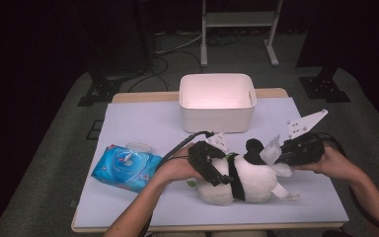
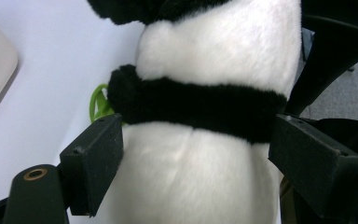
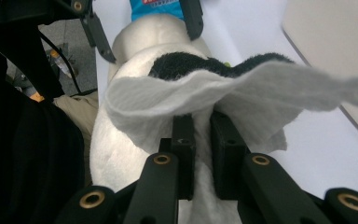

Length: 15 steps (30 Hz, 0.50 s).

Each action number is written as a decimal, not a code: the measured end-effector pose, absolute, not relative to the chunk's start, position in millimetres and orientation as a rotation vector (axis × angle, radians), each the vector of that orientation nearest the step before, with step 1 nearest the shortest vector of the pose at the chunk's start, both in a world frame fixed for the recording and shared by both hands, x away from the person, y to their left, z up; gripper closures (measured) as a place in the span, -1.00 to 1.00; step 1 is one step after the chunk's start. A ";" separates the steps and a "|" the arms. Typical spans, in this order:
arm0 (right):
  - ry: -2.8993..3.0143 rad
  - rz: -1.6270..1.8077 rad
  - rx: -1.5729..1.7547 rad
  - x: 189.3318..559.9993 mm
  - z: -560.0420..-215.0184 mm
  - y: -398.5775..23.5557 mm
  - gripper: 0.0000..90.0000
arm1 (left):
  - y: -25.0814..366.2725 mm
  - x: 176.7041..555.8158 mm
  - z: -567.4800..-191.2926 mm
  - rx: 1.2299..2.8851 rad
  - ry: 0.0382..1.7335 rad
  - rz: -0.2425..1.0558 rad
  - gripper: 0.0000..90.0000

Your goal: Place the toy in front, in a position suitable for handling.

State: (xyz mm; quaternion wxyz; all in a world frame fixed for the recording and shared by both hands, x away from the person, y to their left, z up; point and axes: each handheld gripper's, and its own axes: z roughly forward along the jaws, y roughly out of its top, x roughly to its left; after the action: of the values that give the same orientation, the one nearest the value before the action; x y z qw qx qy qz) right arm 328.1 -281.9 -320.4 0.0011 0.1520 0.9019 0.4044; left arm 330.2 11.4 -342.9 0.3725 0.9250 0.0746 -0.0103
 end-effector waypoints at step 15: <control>2.845 1.243 0.501 327.5 -329.4 -288.6 0.78 | 15.3 339.6 -358.8 2.425 0.261 -0.090 -0.84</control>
State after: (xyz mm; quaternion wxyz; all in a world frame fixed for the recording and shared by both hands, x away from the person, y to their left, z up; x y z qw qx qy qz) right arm 327.5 -288.6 -329.4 -0.0017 0.1595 0.9046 0.3952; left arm 339.6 15.3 -358.8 0.3432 0.9333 0.1003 -0.0345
